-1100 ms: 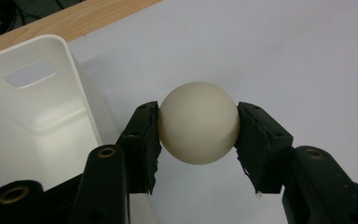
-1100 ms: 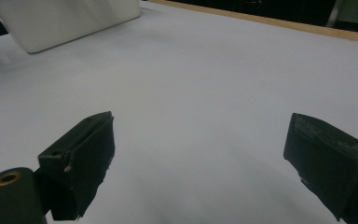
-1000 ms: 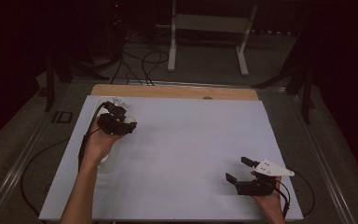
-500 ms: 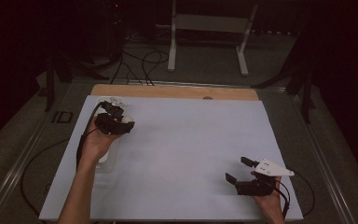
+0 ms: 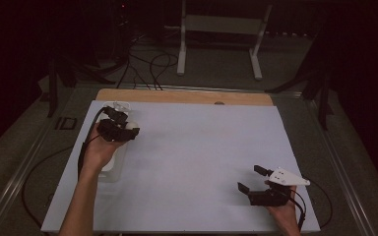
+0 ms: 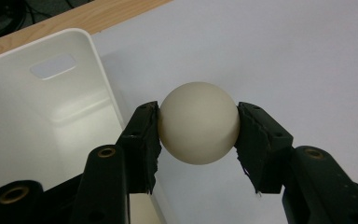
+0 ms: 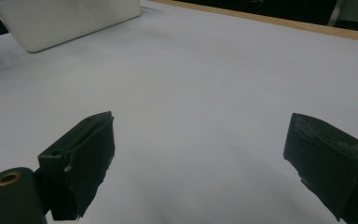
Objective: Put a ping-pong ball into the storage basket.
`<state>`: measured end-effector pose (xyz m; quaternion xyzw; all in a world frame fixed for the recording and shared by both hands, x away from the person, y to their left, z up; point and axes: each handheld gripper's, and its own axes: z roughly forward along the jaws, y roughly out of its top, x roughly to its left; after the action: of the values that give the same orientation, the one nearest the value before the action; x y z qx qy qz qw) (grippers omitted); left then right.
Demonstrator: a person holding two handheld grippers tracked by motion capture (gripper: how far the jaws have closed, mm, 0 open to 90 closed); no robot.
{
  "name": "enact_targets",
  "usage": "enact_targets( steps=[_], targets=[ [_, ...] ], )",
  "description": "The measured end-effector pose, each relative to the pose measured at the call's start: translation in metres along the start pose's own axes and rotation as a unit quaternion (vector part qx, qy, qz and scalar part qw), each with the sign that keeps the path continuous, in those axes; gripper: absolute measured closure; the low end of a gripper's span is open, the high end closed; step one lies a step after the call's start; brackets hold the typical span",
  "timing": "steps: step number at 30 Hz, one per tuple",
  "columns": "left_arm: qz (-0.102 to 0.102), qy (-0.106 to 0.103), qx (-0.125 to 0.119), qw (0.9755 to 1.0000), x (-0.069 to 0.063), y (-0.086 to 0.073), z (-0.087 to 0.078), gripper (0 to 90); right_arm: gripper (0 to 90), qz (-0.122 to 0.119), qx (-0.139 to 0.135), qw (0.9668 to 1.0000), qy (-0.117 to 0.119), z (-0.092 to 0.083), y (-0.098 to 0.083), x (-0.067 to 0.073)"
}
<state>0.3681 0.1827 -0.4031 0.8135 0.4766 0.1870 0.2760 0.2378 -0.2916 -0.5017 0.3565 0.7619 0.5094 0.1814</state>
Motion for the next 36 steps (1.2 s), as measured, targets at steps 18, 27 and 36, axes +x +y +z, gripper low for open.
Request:
enact_targets(
  steps=[18, 27, 36],
  targets=[
    [-0.003, 0.004, 0.0, 1.0, 0.004, -0.0023, -0.003, 51.2, 8.2, 0.0, -0.001, 1.0, -0.001, -0.0002, 0.0, 0.0],
    [-0.006, 0.006, -0.003, 1.0, 0.0058, -0.004, -0.0041, 51.2, 8.2, 0.0, 0.0, 1.0, -0.001, -0.0003, 0.0, 0.0],
    [-0.007, 0.008, -0.001, 0.9999, 0.0075, -0.0057, -0.0048, 51.2, 8.2, 0.0, -0.001, 1.0, -0.001, -0.0003, 0.0, 0.0001]
  ],
)
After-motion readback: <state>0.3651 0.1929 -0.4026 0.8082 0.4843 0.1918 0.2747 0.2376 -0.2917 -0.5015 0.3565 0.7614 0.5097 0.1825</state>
